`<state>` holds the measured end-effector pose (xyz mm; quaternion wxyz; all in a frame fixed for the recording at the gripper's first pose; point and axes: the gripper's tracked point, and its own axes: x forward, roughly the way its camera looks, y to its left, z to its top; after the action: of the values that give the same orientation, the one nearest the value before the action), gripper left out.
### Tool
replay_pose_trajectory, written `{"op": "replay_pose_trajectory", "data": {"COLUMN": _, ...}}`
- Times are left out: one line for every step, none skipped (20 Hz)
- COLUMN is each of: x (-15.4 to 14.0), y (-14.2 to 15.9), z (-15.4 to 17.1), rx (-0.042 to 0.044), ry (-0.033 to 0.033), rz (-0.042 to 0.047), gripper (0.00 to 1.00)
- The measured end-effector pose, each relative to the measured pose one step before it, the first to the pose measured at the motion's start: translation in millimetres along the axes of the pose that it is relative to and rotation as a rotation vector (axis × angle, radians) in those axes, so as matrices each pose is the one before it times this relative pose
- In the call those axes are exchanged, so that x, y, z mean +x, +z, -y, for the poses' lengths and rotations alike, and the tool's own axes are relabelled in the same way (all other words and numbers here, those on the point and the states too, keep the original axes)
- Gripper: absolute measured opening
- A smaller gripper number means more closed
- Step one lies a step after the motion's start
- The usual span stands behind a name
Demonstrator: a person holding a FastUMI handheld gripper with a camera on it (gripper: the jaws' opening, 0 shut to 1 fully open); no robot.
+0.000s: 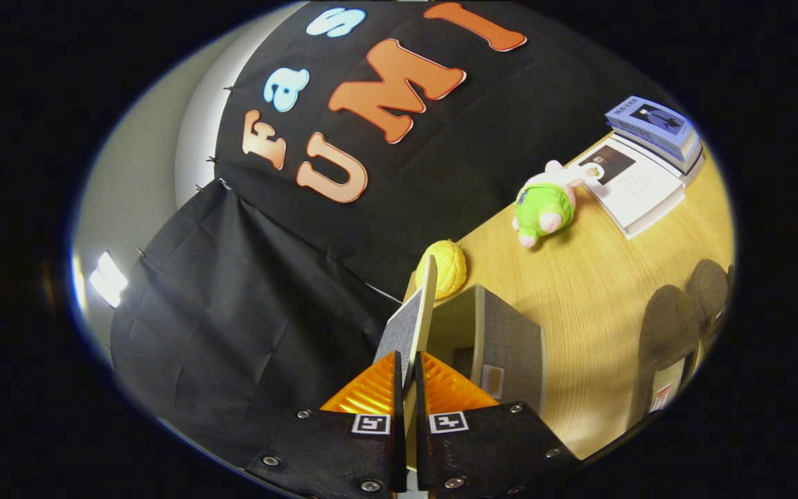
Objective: Open the storage box then place both shoes into the box .Put the left shoe in first, then the right shoe, with the right side of both shoes facing outward in a uniform manner.
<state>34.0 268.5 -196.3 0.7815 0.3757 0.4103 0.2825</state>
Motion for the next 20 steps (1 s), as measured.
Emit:
{"op": "replay_pose_trajectory", "data": {"x": 0.71, "y": 3.16, "z": -12.75, "rx": -0.00512, "ry": 0.01399, "rz": 0.00266, "gripper": 0.06}}
{"op": "replay_pose_trajectory", "data": {"x": 0.22, "y": 2.66, "z": -14.10, "rx": -0.00558, "ry": 0.01274, "rz": 0.00789, "gripper": 0.06}}
{"op": "replay_pose_trajectory", "data": {"x": 2.99, "y": 1.77, "z": -13.21, "rx": -0.00994, "ry": 0.01179, "rz": 0.00195, "gripper": 0.07}}
{"op": "replay_pose_trajectory", "data": {"x": 3.54, "y": 0.77, "z": -13.26, "rx": -0.00990, "ry": 0.01220, "rz": 0.00067, "gripper": 0.07}}
{"op": "replay_pose_trajectory", "data": {"x": 4.85, "y": 0.20, "z": -13.10, "rx": -0.00959, "ry": 0.01215, "rz": -0.00474, "gripper": 0.08}}
{"op": "replay_pose_trajectory", "data": {"x": 5.73, "y": -1.32, "z": -11.69, "rx": -0.00650, "ry": 0.01237, "rz": -0.00338, "gripper": 0.08}}
{"op": "replay_pose_trajectory", "data": {"x": 5.18, "y": -1.37, "z": -12.06, "rx": -0.00715, "ry": 0.00903, "rz": -0.00636, "gripper": 0.08}}
{"op": "replay_pose_trajectory", "data": {"x": 7.11, "y": -2.82, "z": -9.75, "rx": -0.00666, "ry": 0.00771, "rz": -0.00449, "gripper": 0.08}}
{"op": "replay_pose_trajectory", "data": {"x": 7.41, "y": -4.18, "z": -10.56, "rx": -0.00687, "ry": 0.00623, "rz": -0.01155, "gripper": 0.08}}
{"op": "replay_pose_trajectory", "data": {"x": 8.79, "y": -4.77, "z": -8.67, "rx": -0.00469, "ry": 0.00903, "rz": -0.01349, "gripper": 0.08}}
{"op": "replay_pose_trajectory", "data": {"x": 9.94, "y": -5.31, "z": -8.92, "rx": -0.00251, "ry": 0.01033, "rz": -0.01323, "gripper": 0.08}}
{"op": "replay_pose_trajectory", "data": {"x": 8.32, "y": -5.93, "z": -7.97, "rx": 0.00266, "ry": 0.00923, "rz": -0.00941, "gripper": 0.08}}
{"op": "replay_pose_trajectory", "data": {"x": 9.70, "y": -4.11, "z": -7.89, "rx": 0.00655, "ry": 0.00885, "rz": -0.00887, "gripper": 0.09}}
{"op": "replay_pose_trajectory", "data": {"x": 7.77, "y": -4.33, "z": -7.08, "rx": 0.00831, "ry": 0.00596, "rz": -0.00503, "gripper": 0.09}}
{"op": "replay_pose_trajectory", "data": {"x": 7.75, "y": -3.93, "z": -5.46, "rx": 0.01160, "ry": 0.00180, "rz": -0.00569, "gripper": 0.09}}
{"op": "replay_pose_trajectory", "data": {"x": 9.47, "y": -4.47, "z": -5.61, "rx": 0.01836, "ry": 0.00065, "rz": 0.00010, "gripper": 0.09}}
{"op": "replay_pose_trajectory", "data": {"x": 11.30, "y": -3.90, "z": -2.74, "rx": 0.01879, "ry": -0.01305, "rz": -0.00232, "gripper": 0.09}}
{"op": "replay_pose_trajectory", "data": {"x": 9.75, "y": -5.88, "z": 1.53, "rx": 0.01133, "ry": -0.02272, "rz": -0.00499, "gripper": 0.10}}
{"op": "replay_pose_trajectory", "data": {"x": 8.91, "y": -5.87, "z": -2.48, "rx": -0.00286, "ry": -0.00464, "rz": -0.01068, "gripper": 0.21}}
{"op": "replay_pose_trajectory", "data": {"x": 6.01, "y": -5.72, "z": -2.09, "rx": -0.01687, "ry": 0.00103, "rz": -0.01235, "gripper": 0.29}}
